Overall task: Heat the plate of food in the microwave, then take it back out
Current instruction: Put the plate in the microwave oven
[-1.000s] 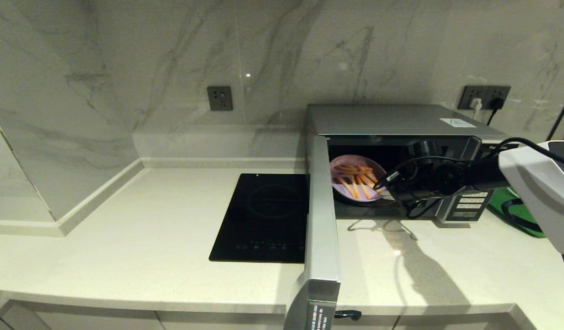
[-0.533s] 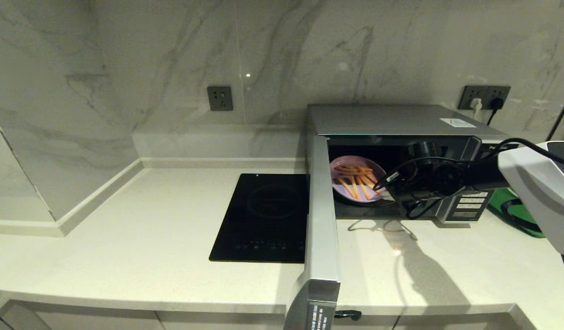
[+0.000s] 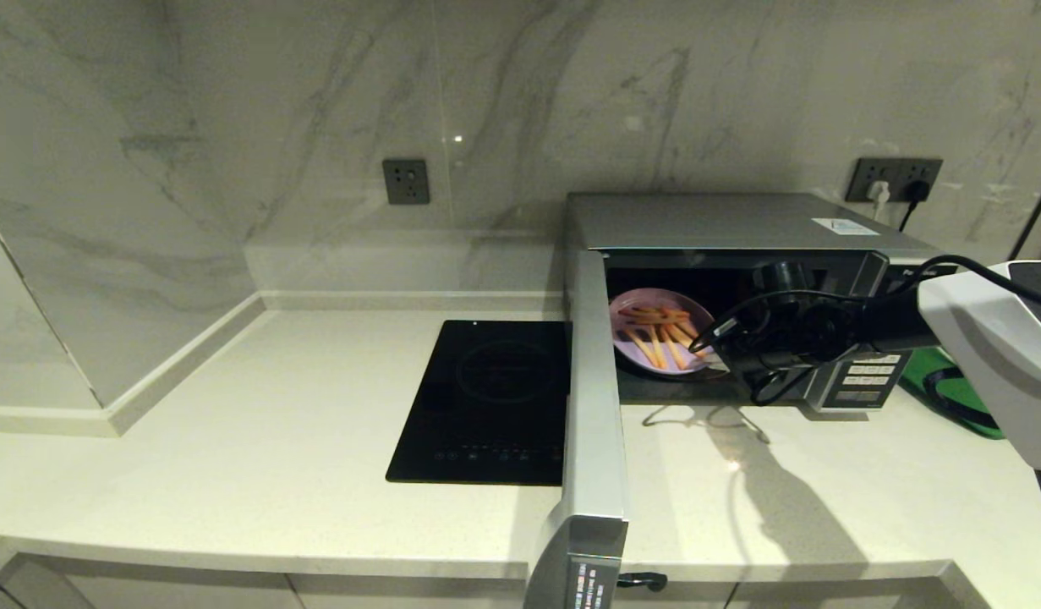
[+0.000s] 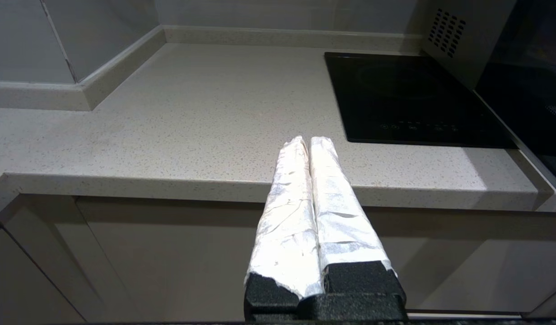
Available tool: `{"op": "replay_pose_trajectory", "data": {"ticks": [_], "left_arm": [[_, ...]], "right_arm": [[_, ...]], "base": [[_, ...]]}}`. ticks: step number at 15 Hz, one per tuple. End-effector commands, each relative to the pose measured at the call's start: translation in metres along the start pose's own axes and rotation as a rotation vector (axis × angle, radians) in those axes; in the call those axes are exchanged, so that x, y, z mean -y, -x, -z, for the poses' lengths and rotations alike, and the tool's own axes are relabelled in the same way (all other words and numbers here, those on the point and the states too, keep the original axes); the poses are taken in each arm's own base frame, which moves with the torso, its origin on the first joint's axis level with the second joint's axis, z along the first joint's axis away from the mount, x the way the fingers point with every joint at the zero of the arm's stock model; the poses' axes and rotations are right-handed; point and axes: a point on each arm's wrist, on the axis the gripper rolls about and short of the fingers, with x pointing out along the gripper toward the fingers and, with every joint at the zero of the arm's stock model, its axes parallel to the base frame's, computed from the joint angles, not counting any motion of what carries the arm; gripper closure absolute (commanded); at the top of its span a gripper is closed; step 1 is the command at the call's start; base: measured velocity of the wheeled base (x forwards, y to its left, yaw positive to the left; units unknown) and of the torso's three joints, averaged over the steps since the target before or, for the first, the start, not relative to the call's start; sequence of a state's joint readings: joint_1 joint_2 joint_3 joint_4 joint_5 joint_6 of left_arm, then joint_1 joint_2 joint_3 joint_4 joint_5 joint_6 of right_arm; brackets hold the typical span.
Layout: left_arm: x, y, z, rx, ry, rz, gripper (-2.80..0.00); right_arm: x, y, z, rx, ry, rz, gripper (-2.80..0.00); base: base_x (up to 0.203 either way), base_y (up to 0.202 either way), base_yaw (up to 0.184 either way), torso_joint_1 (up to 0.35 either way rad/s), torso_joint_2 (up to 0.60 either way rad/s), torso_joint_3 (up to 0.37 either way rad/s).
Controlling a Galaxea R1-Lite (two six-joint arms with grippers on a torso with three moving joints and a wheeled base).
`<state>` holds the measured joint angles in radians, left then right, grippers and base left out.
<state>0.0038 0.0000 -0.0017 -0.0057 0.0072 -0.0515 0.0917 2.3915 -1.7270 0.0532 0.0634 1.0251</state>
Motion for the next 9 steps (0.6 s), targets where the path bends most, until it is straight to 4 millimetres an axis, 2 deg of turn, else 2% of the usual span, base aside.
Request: {"op": "replay_pose_trajectory", "data": {"ticks": [1, 9], "left_arm": [[0.0000, 0.0000, 0.0000, 0.000, 0.001, -0.001, 0.00], [0.0000, 0.0000, 0.0000, 0.001, 0.001, -0.001, 0.00]], "right_arm": [[0.0022, -0.0015, 0.0006, -0.004, -0.007, 0.007, 0.00], [0.0043, -0.0058, 0.0033, 0.012, -0.003, 0.030, 0.00]], "base": [[0.000, 0.000, 0.000, 0.000, 0.00, 0.000], [0.000, 0.000, 0.000, 0.000, 0.00, 0.000]]}}
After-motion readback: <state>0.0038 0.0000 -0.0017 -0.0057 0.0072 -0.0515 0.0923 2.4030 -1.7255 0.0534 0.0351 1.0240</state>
